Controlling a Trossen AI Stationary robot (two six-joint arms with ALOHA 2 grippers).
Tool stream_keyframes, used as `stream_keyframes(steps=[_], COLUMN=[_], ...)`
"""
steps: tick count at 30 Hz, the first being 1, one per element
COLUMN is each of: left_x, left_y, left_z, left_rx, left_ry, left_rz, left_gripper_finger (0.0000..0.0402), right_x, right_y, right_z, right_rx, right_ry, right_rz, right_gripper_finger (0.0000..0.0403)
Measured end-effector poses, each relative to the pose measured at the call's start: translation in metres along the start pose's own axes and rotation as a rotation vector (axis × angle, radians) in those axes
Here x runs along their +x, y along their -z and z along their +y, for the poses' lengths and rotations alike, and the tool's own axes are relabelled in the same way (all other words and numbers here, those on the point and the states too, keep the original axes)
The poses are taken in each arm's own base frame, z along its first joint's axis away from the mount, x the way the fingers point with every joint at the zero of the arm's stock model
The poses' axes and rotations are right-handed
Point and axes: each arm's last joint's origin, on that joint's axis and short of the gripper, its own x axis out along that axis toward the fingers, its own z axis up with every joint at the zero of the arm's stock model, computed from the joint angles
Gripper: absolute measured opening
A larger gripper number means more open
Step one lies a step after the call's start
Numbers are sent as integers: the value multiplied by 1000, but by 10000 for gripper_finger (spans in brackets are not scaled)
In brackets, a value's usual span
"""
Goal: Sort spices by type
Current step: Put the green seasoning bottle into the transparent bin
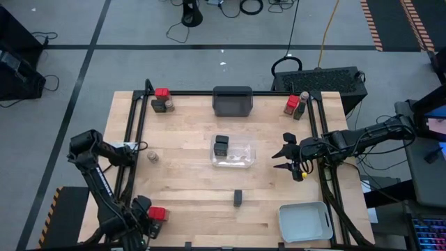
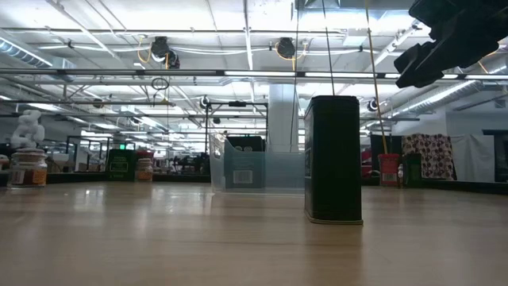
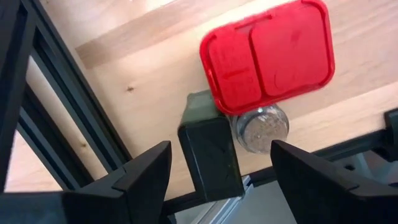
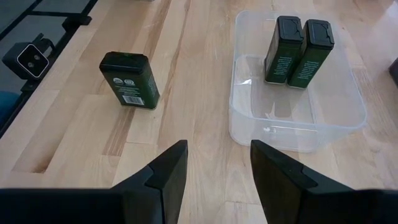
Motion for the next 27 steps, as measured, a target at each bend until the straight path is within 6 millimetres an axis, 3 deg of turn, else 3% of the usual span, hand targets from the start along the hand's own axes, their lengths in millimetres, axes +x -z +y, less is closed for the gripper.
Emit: stream_keyframes(steps=[27], left_x=[9], left_y=[8], left_z=[-3], left_rx=[15], left_ry=[6], left_rz=[8], left_gripper_finger=[279], right_x=[0], right_y=[0], right_z=[0], right_rx=[1], right_ry=[0], right_rz=[0], right_gripper_finger=[157])
